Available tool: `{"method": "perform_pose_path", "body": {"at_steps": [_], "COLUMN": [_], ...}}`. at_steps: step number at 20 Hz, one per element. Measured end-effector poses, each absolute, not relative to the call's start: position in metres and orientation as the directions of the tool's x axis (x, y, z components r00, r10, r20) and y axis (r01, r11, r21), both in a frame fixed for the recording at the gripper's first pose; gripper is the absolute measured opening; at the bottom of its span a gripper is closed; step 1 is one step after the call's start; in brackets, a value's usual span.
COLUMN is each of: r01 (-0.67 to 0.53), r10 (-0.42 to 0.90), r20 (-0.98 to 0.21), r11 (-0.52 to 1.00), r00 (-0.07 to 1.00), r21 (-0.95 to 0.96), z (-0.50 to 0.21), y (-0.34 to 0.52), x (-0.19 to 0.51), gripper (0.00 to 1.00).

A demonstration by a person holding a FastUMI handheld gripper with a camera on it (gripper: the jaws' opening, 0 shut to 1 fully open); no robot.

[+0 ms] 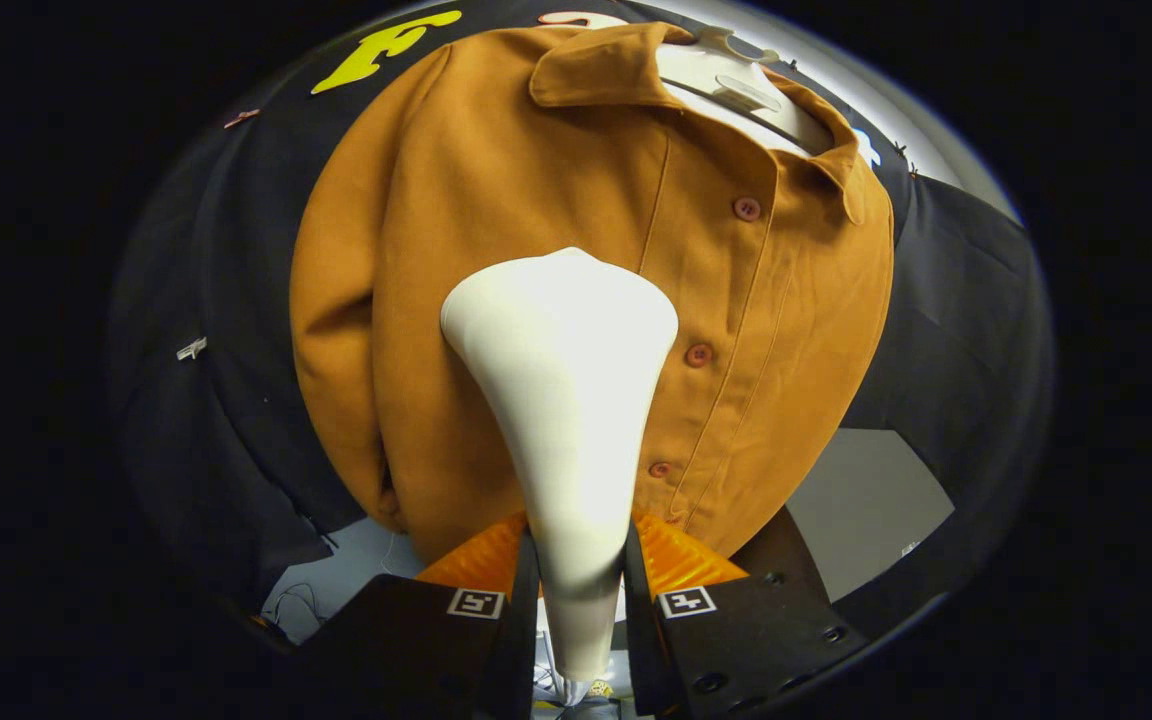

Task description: Iron the clothes twice with a garment steamer, once on the left side and once on the right side.

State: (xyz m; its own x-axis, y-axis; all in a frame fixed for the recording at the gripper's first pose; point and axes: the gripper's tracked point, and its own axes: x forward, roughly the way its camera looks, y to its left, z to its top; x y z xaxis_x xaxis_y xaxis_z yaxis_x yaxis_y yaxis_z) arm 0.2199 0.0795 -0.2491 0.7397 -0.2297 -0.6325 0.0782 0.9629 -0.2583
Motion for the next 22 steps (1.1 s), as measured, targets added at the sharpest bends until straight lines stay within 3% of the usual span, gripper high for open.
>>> {"method": "perform_pose_path", "body": {"at_steps": [22], "r01": [0.05], "r10": [-0.249], "r20": [-0.828], "r11": [0.964], "r00": [0.503], "r21": [-0.26], "z": [-0.385], "y": [0.068], "x": [0.155], "gripper": [0.42]}}
